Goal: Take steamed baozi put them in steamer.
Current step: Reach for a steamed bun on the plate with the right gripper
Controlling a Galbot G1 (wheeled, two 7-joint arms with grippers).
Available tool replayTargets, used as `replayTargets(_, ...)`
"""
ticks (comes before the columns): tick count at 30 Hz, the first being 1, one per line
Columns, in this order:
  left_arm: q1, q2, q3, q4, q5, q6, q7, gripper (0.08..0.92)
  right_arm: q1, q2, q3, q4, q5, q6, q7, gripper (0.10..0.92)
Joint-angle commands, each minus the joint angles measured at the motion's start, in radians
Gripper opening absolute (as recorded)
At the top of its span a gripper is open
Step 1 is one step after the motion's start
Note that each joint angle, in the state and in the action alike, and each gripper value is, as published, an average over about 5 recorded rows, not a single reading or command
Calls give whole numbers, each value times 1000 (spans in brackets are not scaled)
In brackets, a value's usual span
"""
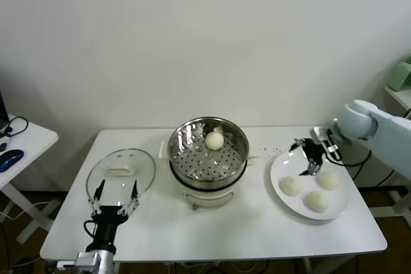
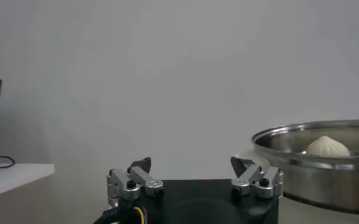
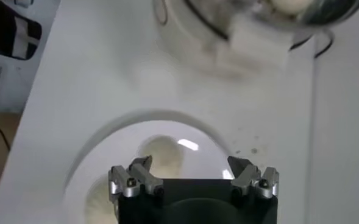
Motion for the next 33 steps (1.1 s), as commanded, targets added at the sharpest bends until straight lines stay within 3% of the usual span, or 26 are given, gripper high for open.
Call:
replayTargets(1,9,-4,-4,-4,-3,-3,0,823,-191,53,92,-100,-57,-60,8,823)
replayTargets(15,21,-6,-27,15,-5,-8,-1,823,-161,231,72,-282,-74,-38,10,823)
replayTargets(29,-20,3,-25,18,-4,18,-5,823,-160,274,66,-339,-80,-25,-5,822)
replayTargets(33,-15,1,-27,15,-4,18,-5,823,-160,269,66,-341,-78,-23,-7,781)
